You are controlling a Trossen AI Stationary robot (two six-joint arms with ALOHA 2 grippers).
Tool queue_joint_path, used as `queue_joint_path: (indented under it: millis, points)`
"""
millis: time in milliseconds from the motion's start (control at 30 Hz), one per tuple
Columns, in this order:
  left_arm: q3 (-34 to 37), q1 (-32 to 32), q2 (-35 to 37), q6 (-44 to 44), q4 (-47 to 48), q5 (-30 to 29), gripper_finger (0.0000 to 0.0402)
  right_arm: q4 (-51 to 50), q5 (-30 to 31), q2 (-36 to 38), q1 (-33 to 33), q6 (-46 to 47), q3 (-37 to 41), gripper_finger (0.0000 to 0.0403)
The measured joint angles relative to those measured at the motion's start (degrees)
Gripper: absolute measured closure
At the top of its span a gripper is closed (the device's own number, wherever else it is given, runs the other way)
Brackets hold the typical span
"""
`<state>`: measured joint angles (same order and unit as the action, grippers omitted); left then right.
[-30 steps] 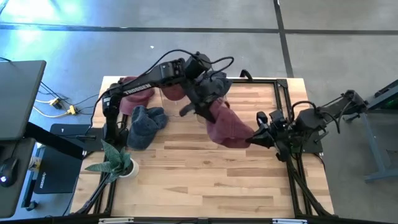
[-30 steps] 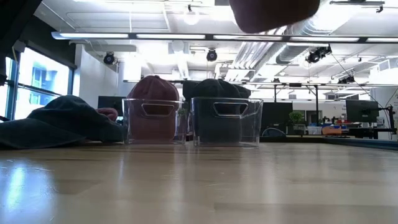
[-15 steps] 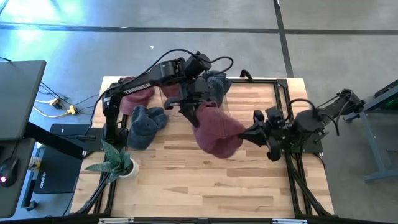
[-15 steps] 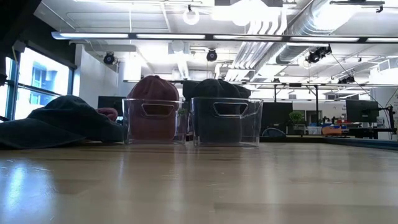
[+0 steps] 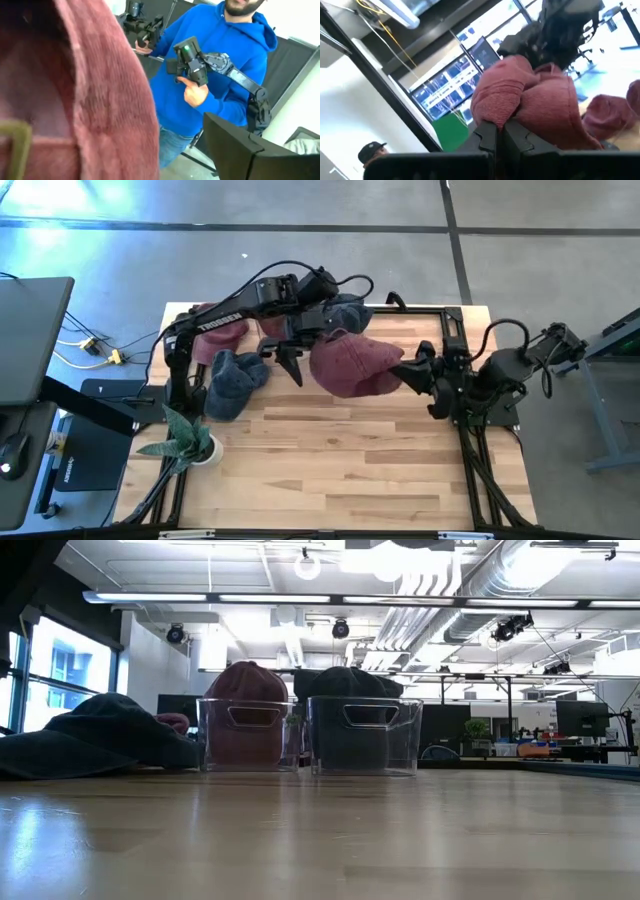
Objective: Pick & Place hat
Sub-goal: Put the bottom red cap into the left bin
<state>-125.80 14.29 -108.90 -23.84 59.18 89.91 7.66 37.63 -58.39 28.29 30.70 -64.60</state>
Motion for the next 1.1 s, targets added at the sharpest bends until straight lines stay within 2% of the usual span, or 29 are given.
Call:
queue_joint_path:
  millis: [100,233,400,500,600,733,800,933,1000,1100]
  points:
    - [0.0,-1.9,0.0,-2.2,2.8,0.0,0.0203,1.6,0.7,0.0,0.0,-3.0,0.0,0.0399]
    - [0.0,-5.3,0.1,-0.4,0.8,-2.8,0.0226,1.0,1.4,0.5,0.0,-5.6,0.0,0.0401]
    - [0.0,-9.5,0.1,12.0,-11.7,-19.5,0.0276,-0.9,-1.1,1.5,0.0,-6.0,0.0,0.0394]
    - [0.0,-10.1,0.1,17.9,-19.4,-24.1,0.0311,-3.4,-4.4,2.1,0.0,-5.5,0.0,0.0396]
    - [0.0,-8.9,0.1,23.8,-23.1,-25.0,0.0337,-5.8,-5.9,3.1,0.0,-5.3,0.0,0.04]
    - [0.0,-7.8,0.1,32.6,-23.1,-22.7,0.0352,-8.2,-5.8,4.5,0.0,-5.2,0.0,0.0395]
    - [0.0,-7.9,0.1,33.2,-23.0,-20.3,0.0353,-9.4,-5.9,5.0,0.0,-5.2,0.0,0.0395]
    - [0.0,-8.6,-0.4,28.5,-25.1,-20.3,0.0374,-12.4,-6.9,5.6,0.0,-5.2,0.0,0.04]
    - [0.0,-8.8,-0.4,29.1,-28.9,-20.4,0.0393,-14.3,-8.7,5.6,0.0,-5.4,0.0,0.04]
    - [0.0,-8.7,-0.3,33.7,-36.1,-20.4,0.0394,-16.0,-9.6,5.0,0.0,-7.7,0.1,0.0386]
